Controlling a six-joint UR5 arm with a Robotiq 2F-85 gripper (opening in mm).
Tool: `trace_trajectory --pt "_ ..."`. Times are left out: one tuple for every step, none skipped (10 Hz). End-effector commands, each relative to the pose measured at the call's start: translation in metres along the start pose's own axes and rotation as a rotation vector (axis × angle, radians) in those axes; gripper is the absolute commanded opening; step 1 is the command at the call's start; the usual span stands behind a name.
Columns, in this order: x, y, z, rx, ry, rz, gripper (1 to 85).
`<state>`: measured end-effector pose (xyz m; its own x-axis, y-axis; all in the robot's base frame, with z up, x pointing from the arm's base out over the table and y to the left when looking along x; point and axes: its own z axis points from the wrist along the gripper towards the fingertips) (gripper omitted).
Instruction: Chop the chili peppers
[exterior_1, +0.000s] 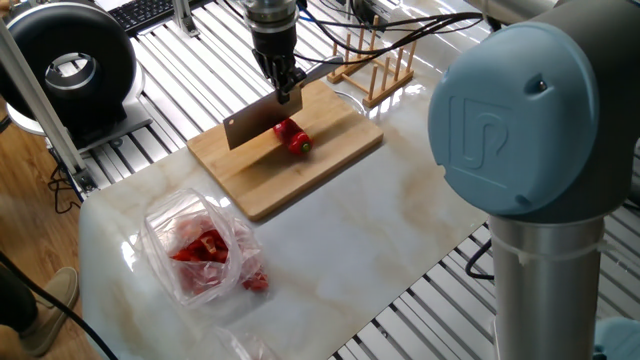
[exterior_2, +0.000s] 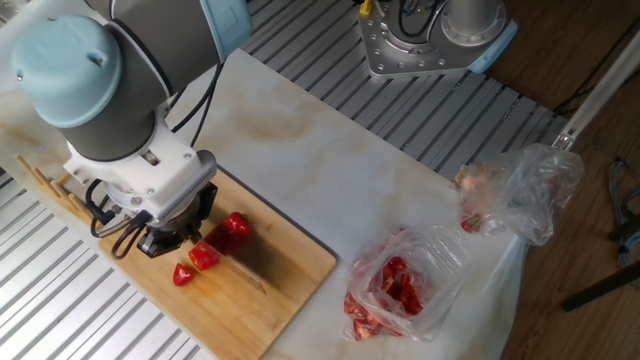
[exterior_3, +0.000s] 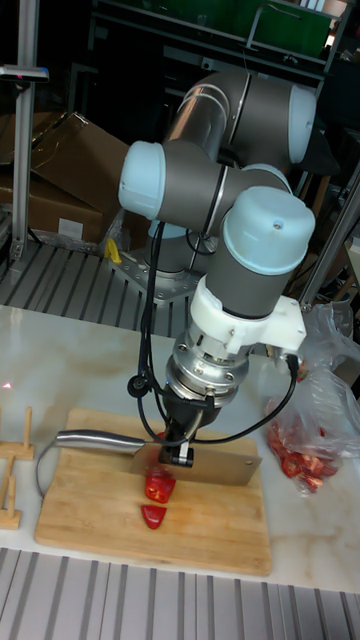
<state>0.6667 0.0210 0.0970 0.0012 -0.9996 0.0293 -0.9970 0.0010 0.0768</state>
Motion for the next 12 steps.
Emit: trace_trajectory --pt "-0.0026 0.0002 -0.0065 -0.013 -0.006 0.018 1.3" --pt "-0.001 0.0016 -0.0085 -0.019 0.002 0.022 1.3" --pt "-0.0003 0.0029 -0.0091 -0.024 0.005 0.025 1.3" --pt "-0.0003 0.0038 -0.0099 -0.027 0.005 0.028 1.3" --pt "-0.0008 0.0067 -0.0119 -0.036 0.003 0.036 1.3" --pt "0.0001 0.0083 -0.0135 -0.041 0.007 0.045 1.3" --pt "0.0001 0.0085 -0.0114 -0.042 0.005 0.055 1.3" --pt "-0.0013 0.0084 -0.0083 -0.044 -0.001 0.068 1.3" --pt "-0.002 0.0084 -0.0059 -0.045 -0.003 0.081 1.3" --pt "-0.0021 0.008 -0.0051 -0.045 -0.002 0.086 1.3" --pt "-0.0014 0.008 -0.0051 -0.045 0.001 0.089 1.3" --pt "-0.0006 0.0079 -0.0051 -0.045 0.004 0.094 1.3"
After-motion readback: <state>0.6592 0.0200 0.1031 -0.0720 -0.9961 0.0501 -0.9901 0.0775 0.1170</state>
